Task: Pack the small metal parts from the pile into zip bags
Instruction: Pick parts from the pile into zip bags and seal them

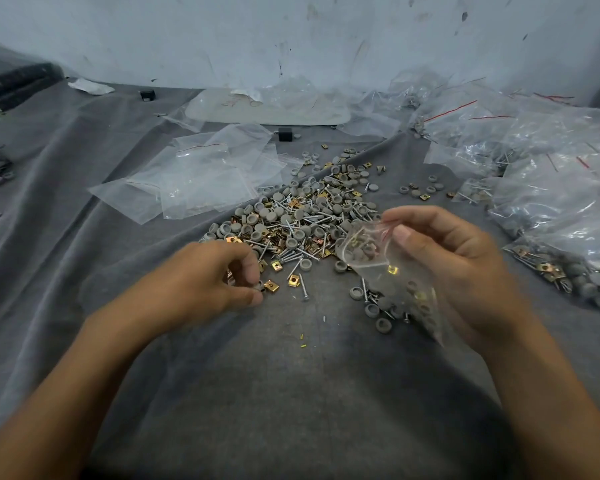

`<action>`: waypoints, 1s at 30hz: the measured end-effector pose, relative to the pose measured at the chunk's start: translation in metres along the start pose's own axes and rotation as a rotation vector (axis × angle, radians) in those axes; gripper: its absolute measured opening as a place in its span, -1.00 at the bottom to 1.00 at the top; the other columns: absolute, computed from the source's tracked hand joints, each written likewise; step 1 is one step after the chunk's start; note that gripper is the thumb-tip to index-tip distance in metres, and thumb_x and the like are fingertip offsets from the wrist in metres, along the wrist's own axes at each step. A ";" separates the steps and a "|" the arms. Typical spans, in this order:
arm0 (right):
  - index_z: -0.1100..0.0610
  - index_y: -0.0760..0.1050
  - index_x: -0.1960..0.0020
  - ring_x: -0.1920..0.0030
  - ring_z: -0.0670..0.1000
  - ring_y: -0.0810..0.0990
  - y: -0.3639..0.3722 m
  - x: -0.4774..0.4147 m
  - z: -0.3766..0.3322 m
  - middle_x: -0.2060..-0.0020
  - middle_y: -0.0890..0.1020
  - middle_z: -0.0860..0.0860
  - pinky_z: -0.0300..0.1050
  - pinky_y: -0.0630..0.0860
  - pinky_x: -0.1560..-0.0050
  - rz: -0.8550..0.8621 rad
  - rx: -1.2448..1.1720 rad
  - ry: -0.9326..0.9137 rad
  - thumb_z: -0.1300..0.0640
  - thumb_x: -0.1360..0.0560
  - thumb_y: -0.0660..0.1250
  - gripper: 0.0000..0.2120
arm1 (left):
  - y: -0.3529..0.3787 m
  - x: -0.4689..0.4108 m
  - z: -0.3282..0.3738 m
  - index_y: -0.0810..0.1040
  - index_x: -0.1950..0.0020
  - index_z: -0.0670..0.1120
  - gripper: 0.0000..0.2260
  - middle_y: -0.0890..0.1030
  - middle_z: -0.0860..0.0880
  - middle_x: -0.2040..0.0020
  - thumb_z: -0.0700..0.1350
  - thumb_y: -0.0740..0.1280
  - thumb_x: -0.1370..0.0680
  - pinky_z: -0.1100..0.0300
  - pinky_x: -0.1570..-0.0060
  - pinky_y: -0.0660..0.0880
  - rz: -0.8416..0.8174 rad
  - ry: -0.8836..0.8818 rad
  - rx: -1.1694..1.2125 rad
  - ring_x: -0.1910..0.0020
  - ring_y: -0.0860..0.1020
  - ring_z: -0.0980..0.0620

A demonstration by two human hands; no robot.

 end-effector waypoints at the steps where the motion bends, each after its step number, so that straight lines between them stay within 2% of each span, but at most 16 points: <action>1: 0.03 0.71 -0.05 0.07 -0.07 0.67 -0.003 -0.001 0.000 0.08 0.73 0.01 -0.28 0.58 0.04 0.018 -0.059 0.008 0.06 -0.44 0.49 -0.81 | 0.000 0.000 0.002 0.58 0.14 0.11 -0.84 0.60 0.33 0.26 -0.01 0.56 -0.45 0.36 0.39 0.41 0.027 0.010 0.049 0.36 0.53 0.32; 3: 0.04 0.71 -0.04 0.07 -0.07 0.67 -0.005 -0.002 0.000 0.10 0.72 0.03 -0.28 0.58 0.04 0.030 -0.127 0.033 0.03 -0.40 0.51 -0.77 | -0.001 0.000 0.008 0.60 0.11 0.13 -0.87 0.64 0.27 0.20 -0.01 0.53 -0.47 0.35 0.34 0.45 0.082 0.047 0.150 0.30 0.57 0.28; 5: 0.04 0.71 -0.05 0.07 -0.05 0.68 -0.003 -0.001 0.001 0.08 0.73 0.04 -0.26 0.59 0.04 0.025 -0.085 0.034 0.07 -0.44 0.48 -0.81 | 0.001 0.001 0.015 0.62 0.05 0.12 -0.90 0.68 0.16 0.14 -0.03 0.50 -0.49 0.34 0.25 0.49 0.106 0.091 0.267 0.23 0.61 0.22; 7: 0.02 0.70 -0.06 0.06 -0.04 0.70 0.004 0.001 0.001 0.06 0.75 0.04 -0.24 0.60 0.05 -0.005 -0.006 0.030 0.10 -0.48 0.45 -0.83 | 0.003 0.002 0.021 0.64 -0.01 0.08 -0.89 0.69 0.09 0.13 -0.06 0.48 -0.51 0.24 0.16 0.55 0.111 0.117 0.380 0.18 0.65 0.13; 10: -0.02 0.71 -0.05 0.02 0.02 0.73 0.017 0.003 0.004 0.03 0.75 0.04 -0.18 0.63 0.04 -0.069 0.102 0.044 0.12 -0.50 0.45 -0.85 | 0.007 0.003 0.031 0.66 -0.06 0.02 -0.87 0.68 0.04 0.12 -0.07 0.46 -0.52 0.25 0.16 0.56 0.123 0.170 0.510 0.16 0.63 0.10; 12: -0.05 0.71 -0.05 -0.01 0.05 0.72 0.022 0.003 0.008 0.02 0.75 0.04 -0.07 0.66 -0.02 -0.094 0.159 0.063 0.12 -0.50 0.47 -0.85 | 0.013 0.004 0.038 0.67 -0.06 0.00 -0.84 0.68 0.02 0.12 -0.03 0.45 -0.49 0.22 0.14 0.58 0.127 0.202 0.574 0.15 0.63 0.07; 14: -0.06 0.71 -0.05 0.01 0.04 0.72 0.025 0.004 0.010 0.04 0.75 0.04 -0.01 0.66 -0.04 -0.121 0.182 0.078 0.12 -0.51 0.47 -0.85 | 0.021 0.005 0.048 0.66 -0.06 -0.01 -0.80 0.68 0.05 0.12 -0.02 0.44 -0.47 0.27 0.13 0.55 0.116 0.248 0.587 0.16 0.61 0.14; 16: -0.05 0.71 -0.06 0.02 0.03 0.72 0.026 0.004 0.010 0.05 0.76 0.04 -0.05 0.66 -0.02 -0.136 0.189 0.076 0.14 -0.52 0.46 -0.84 | 0.027 0.006 0.053 0.64 -0.13 -0.01 -0.75 0.70 0.07 0.10 -0.04 0.45 -0.46 0.29 0.13 0.55 0.101 0.277 0.590 0.16 0.62 0.16; 19: -0.02 0.71 -0.05 0.01 0.03 0.73 0.025 0.004 0.007 0.05 0.76 0.04 -0.09 0.65 -0.02 -0.099 0.163 0.066 0.12 -0.49 0.47 -0.85 | 0.021 0.003 0.048 0.58 -0.24 0.06 -0.70 0.72 0.00 0.05 -0.06 0.42 -0.51 0.19 0.08 0.56 0.140 0.243 0.650 0.12 0.62 0.06; 22: -0.01 0.71 -0.04 0.02 0.02 0.72 0.020 0.003 0.005 0.04 0.76 0.02 -0.10 0.64 -0.01 -0.051 0.155 0.049 0.08 -0.47 0.45 -0.84 | 0.005 0.000 0.030 0.62 -0.12 0.09 -0.84 0.69 0.06 0.15 -0.13 0.40 -0.58 0.15 0.18 0.55 0.291 0.177 0.527 0.19 0.61 0.09; 25: -0.01 0.71 -0.04 0.04 0.03 0.73 0.016 0.003 0.003 0.05 0.76 0.04 -0.15 0.63 0.06 -0.015 0.121 0.046 0.11 -0.48 0.45 -0.85 | 0.003 -0.002 0.016 0.63 -0.08 0.10 -0.89 0.63 0.14 0.20 -0.08 0.40 -0.59 0.18 0.21 0.49 0.340 0.086 0.243 0.28 0.57 0.18; 27: -0.01 0.72 -0.03 0.06 0.03 0.73 0.013 0.003 0.002 0.06 0.76 0.05 -0.17 0.63 0.08 0.007 0.108 0.041 0.07 -0.46 0.45 -0.84 | 0.006 -0.003 0.016 0.64 -0.06 0.10 -0.92 0.62 0.17 0.17 -0.04 0.41 -0.58 0.21 0.17 0.47 0.339 0.063 0.031 0.23 0.56 0.22; 30: -0.02 0.71 -0.04 0.07 0.02 0.73 0.012 0.003 0.002 0.07 0.76 0.05 -0.15 0.63 0.09 0.022 0.118 0.028 0.07 -0.48 0.45 -0.84 | 0.016 -0.006 0.025 0.63 -0.01 0.08 -0.95 0.61 0.17 0.11 0.00 0.38 -0.58 0.14 0.08 0.45 0.332 0.097 -0.108 0.09 0.54 0.16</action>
Point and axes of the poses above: each hand's wrist, its own x-axis away from the middle knuckle, its own y-axis out of the palm, z = x × y, the point moved 4 cm from there along -x, towards the middle knuckle
